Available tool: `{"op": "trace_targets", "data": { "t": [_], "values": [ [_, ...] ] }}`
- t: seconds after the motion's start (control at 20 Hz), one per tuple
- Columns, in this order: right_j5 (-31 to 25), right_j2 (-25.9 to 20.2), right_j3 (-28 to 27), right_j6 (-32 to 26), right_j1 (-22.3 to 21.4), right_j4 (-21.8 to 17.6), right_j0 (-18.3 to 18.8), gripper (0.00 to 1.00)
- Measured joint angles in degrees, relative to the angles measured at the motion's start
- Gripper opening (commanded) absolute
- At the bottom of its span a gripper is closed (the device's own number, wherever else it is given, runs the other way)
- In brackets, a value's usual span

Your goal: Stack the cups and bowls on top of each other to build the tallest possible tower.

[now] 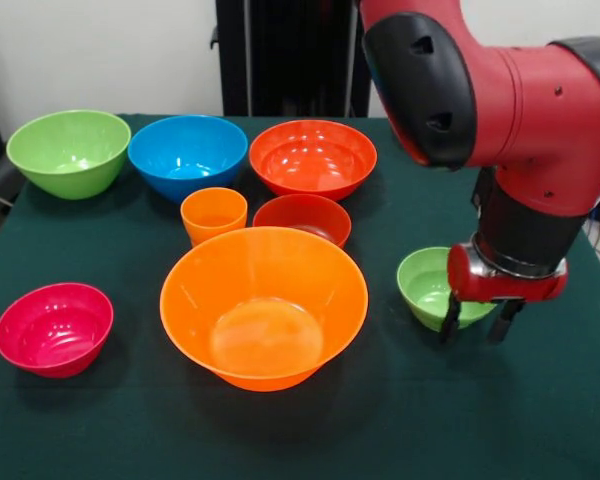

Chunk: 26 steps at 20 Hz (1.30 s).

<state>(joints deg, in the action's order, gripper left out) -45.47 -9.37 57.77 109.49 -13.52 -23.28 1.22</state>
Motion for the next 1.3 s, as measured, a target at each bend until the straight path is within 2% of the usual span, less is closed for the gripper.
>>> {"op": "trace_targets", "data": {
  "t": [0.25, 0.55, 0.75, 0.8, 1.05, 1.3],
  "values": [
    [0.0, 2.1, -0.2, 0.0, 1.5, -0.1, -0.9, 1.0],
    [0.0, 2.4, 0.4, 0.0, -0.1, 0.0, -1.2, 1.0],
    [0.0, 1.4, 1.8, 0.0, -3.6, 2.0, -0.6, 1.0],
    [-0.1, 0.6, 2.3, 0.0, -5.9, 3.9, 0.0, 1.0],
    [-1.0, -0.8, 2.3, 0.0, -10.0, 7.8, 1.1, 1.0],
    [-2.0, -1.1, 2.3, 0.0, -13.1, 9.6, 1.4, 1.0]
  ]
}}
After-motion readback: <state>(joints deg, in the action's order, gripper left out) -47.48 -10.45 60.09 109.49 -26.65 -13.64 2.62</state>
